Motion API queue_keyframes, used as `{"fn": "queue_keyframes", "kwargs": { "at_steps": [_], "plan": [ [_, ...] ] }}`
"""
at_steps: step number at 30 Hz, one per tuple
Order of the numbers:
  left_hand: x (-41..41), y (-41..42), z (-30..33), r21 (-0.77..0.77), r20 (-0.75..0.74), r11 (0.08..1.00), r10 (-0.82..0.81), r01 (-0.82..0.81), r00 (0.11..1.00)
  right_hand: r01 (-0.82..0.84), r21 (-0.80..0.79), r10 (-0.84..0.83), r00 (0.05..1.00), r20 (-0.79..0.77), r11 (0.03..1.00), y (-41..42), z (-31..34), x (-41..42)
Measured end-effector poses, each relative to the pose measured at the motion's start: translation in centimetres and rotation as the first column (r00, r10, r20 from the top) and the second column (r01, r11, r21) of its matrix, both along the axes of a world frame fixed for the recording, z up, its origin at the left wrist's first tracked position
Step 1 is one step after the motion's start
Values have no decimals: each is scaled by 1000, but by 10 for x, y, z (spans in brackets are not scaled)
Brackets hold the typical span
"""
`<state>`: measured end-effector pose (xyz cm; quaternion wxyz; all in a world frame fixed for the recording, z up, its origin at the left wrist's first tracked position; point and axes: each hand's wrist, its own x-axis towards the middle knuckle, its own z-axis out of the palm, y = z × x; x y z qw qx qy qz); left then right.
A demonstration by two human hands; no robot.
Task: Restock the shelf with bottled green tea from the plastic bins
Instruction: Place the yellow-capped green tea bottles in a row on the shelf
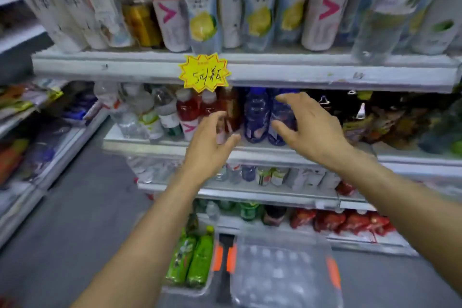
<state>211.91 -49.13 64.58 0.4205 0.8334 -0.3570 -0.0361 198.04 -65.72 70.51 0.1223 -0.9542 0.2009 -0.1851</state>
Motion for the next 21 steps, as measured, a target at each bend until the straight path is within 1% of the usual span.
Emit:
{"fn": "queue_keyframes", "kwargs": {
  "at_steps": [2, 5, 6, 8, 10, 13, 16, 18, 19, 21],
  "plan": [
    [23, 30, -32, 52, -127, 999, 14, -7, 992, 15, 121, -9, 999, -53, 993, 24, -34, 27],
    [61, 78, -86, 135, -315, 989, 95, -54, 944, 51, 261, -5, 985, -174, 964, 60, -94, 61],
    [72, 96, -108, 165, -383, 983, 140, -82, 913, 55, 307, 14, 976, -217, 950, 71, -115, 70],
    [90, 127, -151, 195, -523, 970, 228, -144, 822, 67, 373, 49, 955, -293, 925, 92, -159, 85],
    [102, 158, -192, 217, -600, 951, 307, -220, 739, 121, 416, 52, 923, -382, 901, 115, -200, 94],
    [112, 205, -246, 377, -637, 903, 414, -205, 650, 176, 466, 126, 828, -546, 867, 149, -254, 107],
    [121, 243, -300, 477, -649, 841, 533, -256, 542, 177, 519, 242, 729, -640, 836, 180, -300, 122],
    [126, 259, -329, 534, -628, 806, 581, -256, 518, 164, 532, 307, 662, -684, 831, 195, -330, 134],
    [129, 264, -341, 538, -630, 803, 584, -255, 511, 158, 531, 323, 640, -697, 833, 200, -344, 142],
    [134, 272, -369, 550, -614, 785, 612, -286, 499, 131, 516, 335, 623, -707, 846, 207, -370, 163]
  ]
}}
